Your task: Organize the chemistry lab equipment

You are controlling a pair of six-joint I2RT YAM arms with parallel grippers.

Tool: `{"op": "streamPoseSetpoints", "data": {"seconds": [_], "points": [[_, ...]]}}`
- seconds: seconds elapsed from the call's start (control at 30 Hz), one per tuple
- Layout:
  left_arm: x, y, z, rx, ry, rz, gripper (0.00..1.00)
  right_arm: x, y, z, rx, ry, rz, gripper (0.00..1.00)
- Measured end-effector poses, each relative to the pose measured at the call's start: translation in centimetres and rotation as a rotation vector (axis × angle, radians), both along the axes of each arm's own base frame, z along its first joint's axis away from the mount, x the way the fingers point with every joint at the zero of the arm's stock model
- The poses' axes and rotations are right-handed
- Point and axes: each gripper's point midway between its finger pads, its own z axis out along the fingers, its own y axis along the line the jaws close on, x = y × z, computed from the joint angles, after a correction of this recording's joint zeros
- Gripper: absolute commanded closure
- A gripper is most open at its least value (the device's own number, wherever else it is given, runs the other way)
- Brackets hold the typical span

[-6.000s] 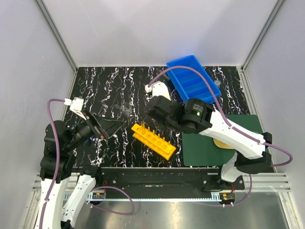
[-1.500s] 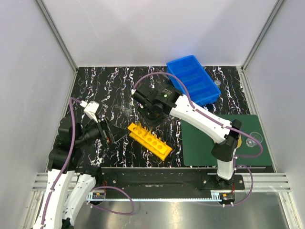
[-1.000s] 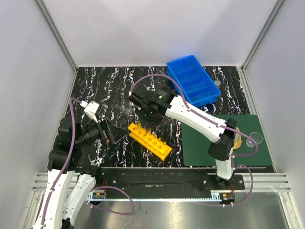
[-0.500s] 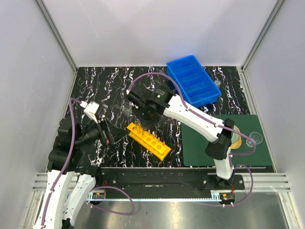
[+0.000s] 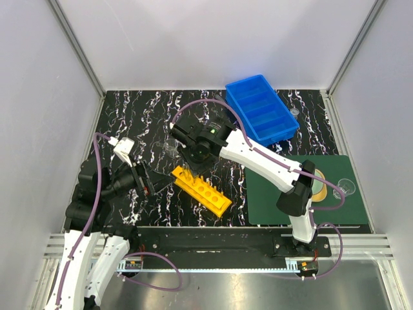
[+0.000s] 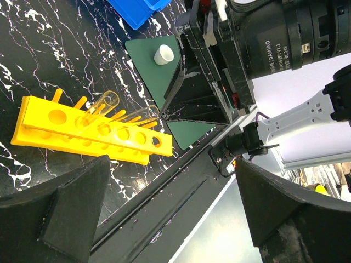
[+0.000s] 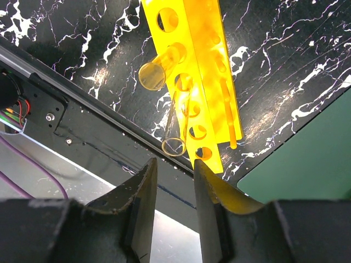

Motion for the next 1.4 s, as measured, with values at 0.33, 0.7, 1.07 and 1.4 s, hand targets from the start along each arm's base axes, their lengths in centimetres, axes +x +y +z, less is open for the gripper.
{"op": "streamPoseSetpoints", "data": {"seconds": [0.33, 0.7, 1.07, 1.4], "points": [[0.0, 0.0, 0.0, 0.0, 0.0, 0.0, 0.01, -0.4, 0.2, -0.1, -0.001, 0.0, 0.009, 0.62], [0.0, 0.0, -0.1, 0.004, -0.001, -0.001, 0.01, -1.1, -1.4, -2.5, -0.086, 0.03, -0.001, 0.64], [0.1, 0.0, -0.1, 0.007, -0.003, -0.002, 0.01, -1.5, -2.1, -2.7, -0.098, 0.039, -0.002, 0.7], [0.1, 0.0, -0.1, 0.008, -0.004, -0.003, 0.01, -1.5, -2.0, -2.7, -0.097, 0.04, 0.0, 0.7]]}}
